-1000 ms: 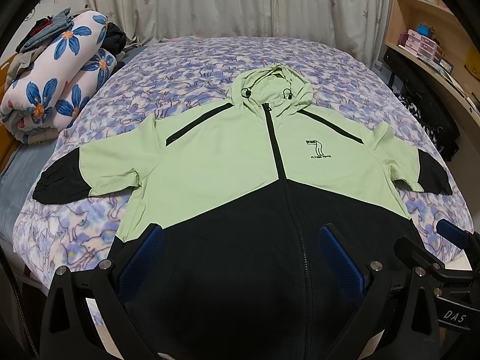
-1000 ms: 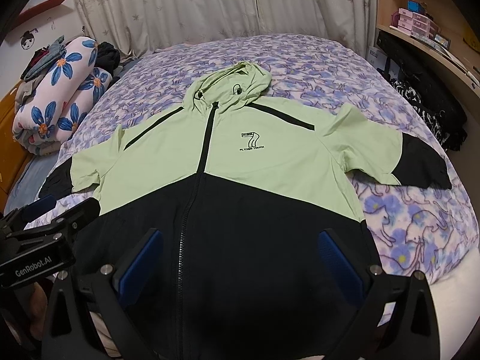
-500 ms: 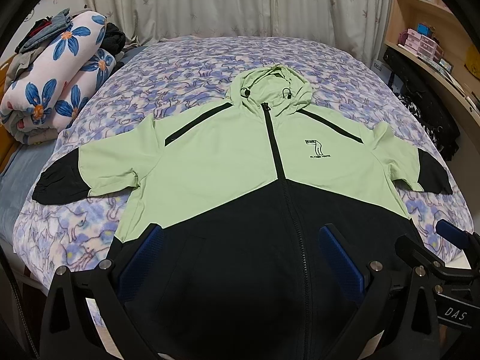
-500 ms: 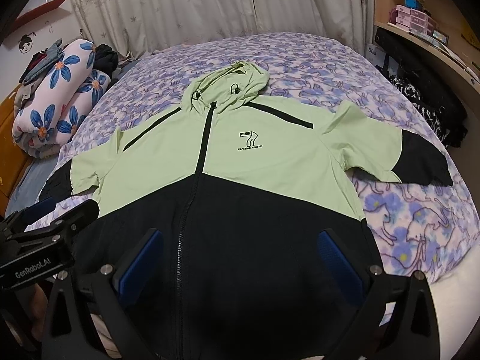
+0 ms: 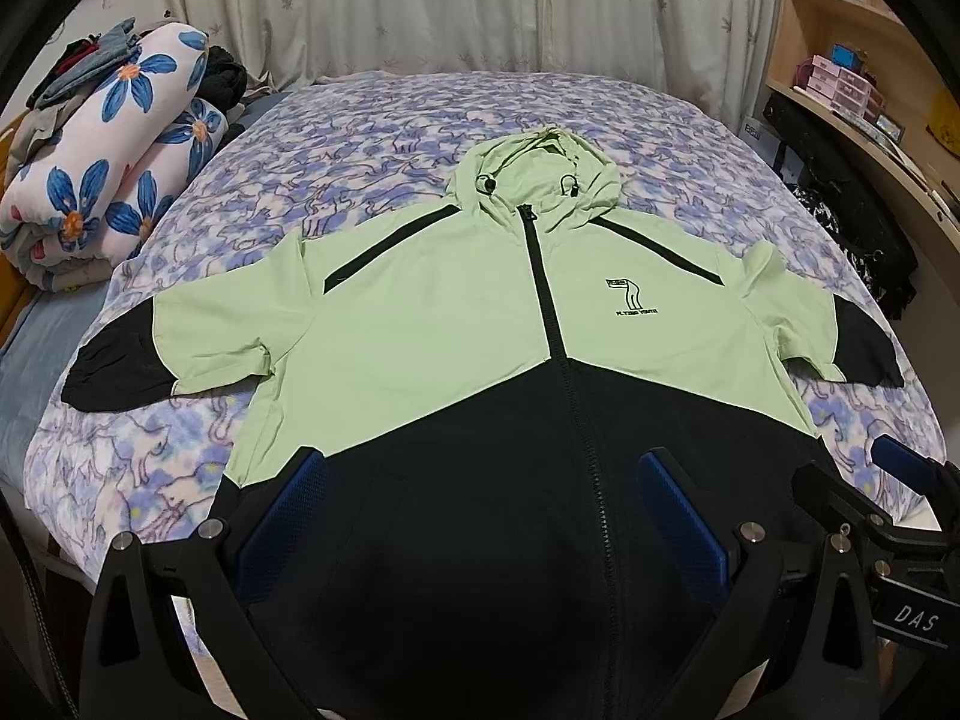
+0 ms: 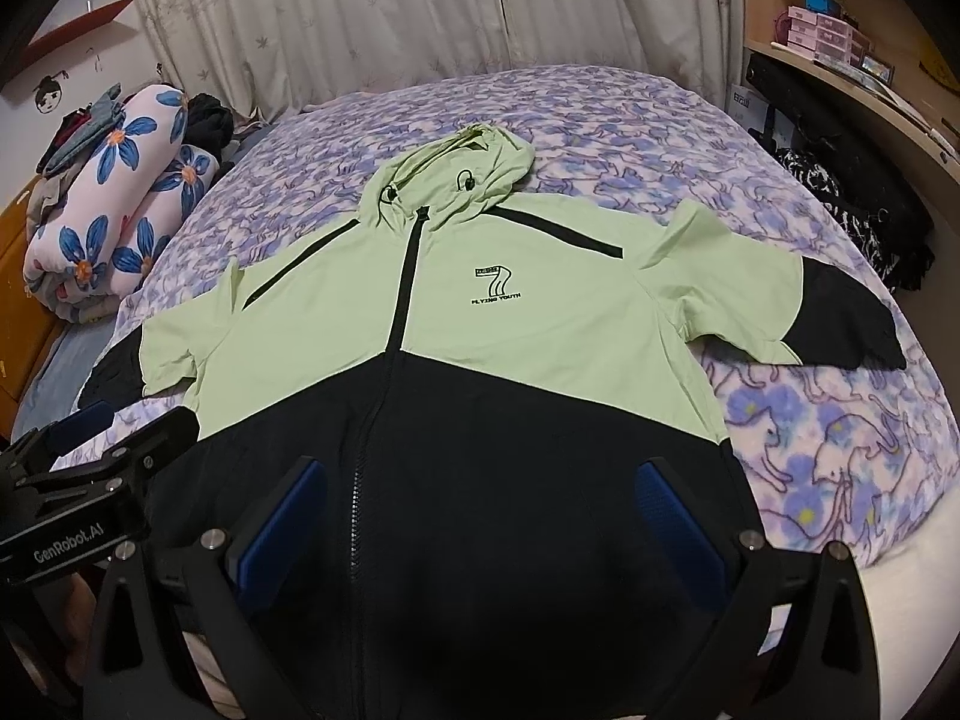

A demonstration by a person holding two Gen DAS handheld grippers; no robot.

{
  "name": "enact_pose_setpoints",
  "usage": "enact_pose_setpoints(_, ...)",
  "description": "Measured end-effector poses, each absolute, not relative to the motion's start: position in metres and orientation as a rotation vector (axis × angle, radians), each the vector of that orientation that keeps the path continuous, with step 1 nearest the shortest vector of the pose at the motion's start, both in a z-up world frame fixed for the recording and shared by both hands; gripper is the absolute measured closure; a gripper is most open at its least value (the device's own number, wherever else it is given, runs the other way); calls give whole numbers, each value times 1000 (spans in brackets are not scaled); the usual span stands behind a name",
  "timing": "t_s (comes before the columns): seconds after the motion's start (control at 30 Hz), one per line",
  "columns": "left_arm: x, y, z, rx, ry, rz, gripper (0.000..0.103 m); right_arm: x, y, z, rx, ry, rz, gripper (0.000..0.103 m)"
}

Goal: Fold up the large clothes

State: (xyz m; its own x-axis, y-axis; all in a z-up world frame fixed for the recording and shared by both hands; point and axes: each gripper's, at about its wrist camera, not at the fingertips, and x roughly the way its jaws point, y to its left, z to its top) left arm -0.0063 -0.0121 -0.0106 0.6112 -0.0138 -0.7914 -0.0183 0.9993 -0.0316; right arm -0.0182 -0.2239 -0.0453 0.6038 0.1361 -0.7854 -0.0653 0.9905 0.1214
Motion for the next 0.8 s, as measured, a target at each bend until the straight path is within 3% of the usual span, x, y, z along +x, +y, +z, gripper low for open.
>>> enact_pose_setpoints(0.37,1,-17,-13,-57,927,-9,1,-21,-224,-49,74,914,102,0)
enact_pose_setpoints(0.8,18,-24,20,-49,906,-85,1,-7,-248,6,7,834,65,0)
